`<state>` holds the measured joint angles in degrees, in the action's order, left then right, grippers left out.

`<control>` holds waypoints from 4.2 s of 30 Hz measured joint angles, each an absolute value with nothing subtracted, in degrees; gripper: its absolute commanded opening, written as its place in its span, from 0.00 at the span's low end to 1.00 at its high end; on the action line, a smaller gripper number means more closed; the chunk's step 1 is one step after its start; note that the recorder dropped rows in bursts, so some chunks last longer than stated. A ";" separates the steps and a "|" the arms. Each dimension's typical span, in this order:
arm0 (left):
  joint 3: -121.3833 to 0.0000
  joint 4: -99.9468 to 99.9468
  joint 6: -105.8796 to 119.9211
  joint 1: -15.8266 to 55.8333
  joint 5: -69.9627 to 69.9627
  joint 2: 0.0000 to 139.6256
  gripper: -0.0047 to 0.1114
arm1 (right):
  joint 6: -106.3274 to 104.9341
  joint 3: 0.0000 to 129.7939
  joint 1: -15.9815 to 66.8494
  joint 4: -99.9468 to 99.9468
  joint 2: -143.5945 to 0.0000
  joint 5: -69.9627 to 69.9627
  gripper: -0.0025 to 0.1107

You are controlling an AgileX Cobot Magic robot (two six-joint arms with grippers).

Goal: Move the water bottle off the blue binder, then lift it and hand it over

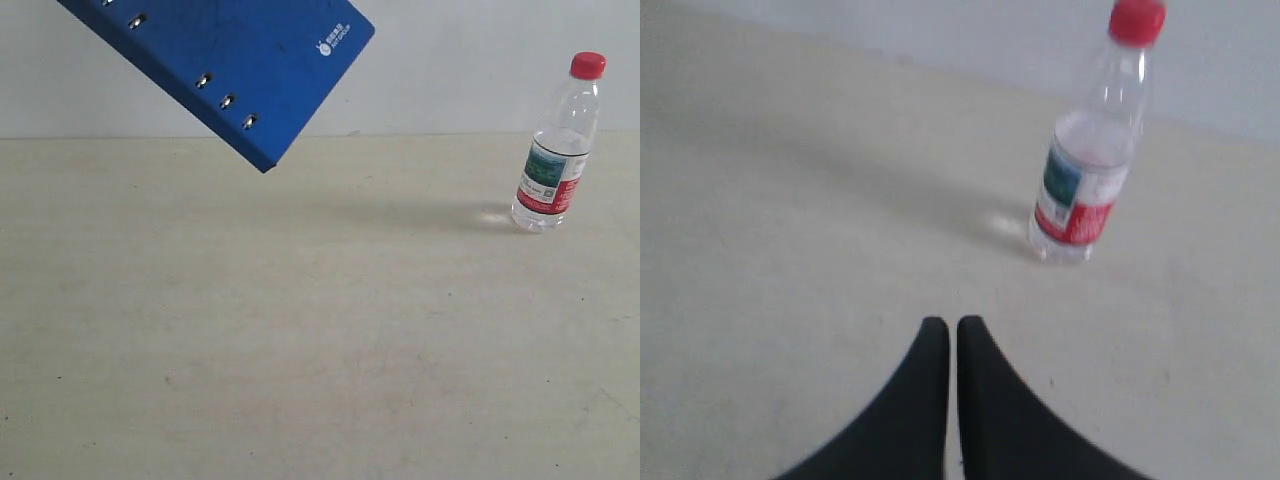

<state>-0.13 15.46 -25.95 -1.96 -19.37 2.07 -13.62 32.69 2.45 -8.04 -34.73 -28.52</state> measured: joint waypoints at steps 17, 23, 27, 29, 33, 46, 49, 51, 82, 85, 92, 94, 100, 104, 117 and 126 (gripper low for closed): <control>-0.13 15.46 -25.95 -1.96 -19.37 2.07 0.09 | -14.33 34.67 2.45 -10.43 -3.16 -46.00 0.02; -0.13 15.85 -25.95 -1.96 -19.27 2.07 0.09 | -14.20 7.40 2.45 -8.93 -0.93 -0.61 0.02; -0.13 15.83 -25.95 -1.96 -19.27 2.07 0.09 | -12.60 0.50 2.45 -10.34 -0.31 8.66 0.02; -0.13 15.83 -25.95 -1.96 -19.27 2.07 0.09 | -11.61 0.40 2.45 -11.36 -0.31 2.96 0.02; -0.13 15.83 -25.95 -1.96 -19.27 2.07 0.09 | 5.02 0.22 2.45 -2.38 -0.31 -9.65 0.02; -0.13 16.02 -25.95 -1.96 -19.27 2.07 0.09 | 12.88 0.02 2.79 13.71 -0.31 -18.71 0.02; -0.13 16.02 -25.95 -1.96 -19.27 2.07 0.09 | 11.27 0.02 2.79 10.91 -0.31 -19.64 0.02; -0.13 16.02 -25.95 -1.96 -19.27 2.07 0.09 | 10.93 0.02 2.79 10.29 -0.31 -19.87 0.02; -0.13 16.02 -25.95 -1.96 -19.27 2.07 0.09 | -8.41 0.02 -10.39 -14.97 -0.22 -20.24 0.02; -0.13 16.02 -25.95 -1.96 -19.27 2.07 0.09 | -8.41 0.02 -10.39 -15.44 -0.22 -20.24 0.02; -0.13 16.02 -25.95 -1.96 -19.27 2.07 0.09 | -8.41 0.02 -10.39 -15.56 -0.22 -20.24 0.02; -0.13 16.02 -25.95 -1.96 -19.27 2.07 0.09 | -8.41 0.02 -10.39 -15.56 -0.22 -20.24 0.02; -0.13 16.80 -25.95 -1.96 -19.40 0.47 0.09 | -8.41 -0.07 -10.39 -15.60 -0.22 -20.10 0.02; -0.13 15.53 -25.95 -1.14 -21.20 0.22 0.09 | -8.41 -0.07 -10.39 -15.84 -0.22 -19.88 0.02; -0.13 1.77 -25.95 0.07 -11.01 0.22 0.09 | -8.41 -0.07 -10.44 -15.99 -0.22 -19.44 0.02; -0.13 -3.08 -1.32 0.07 -9.69 0.22 0.09 | -8.41 -0.07 -10.44 -15.99 -0.22 -19.44 0.02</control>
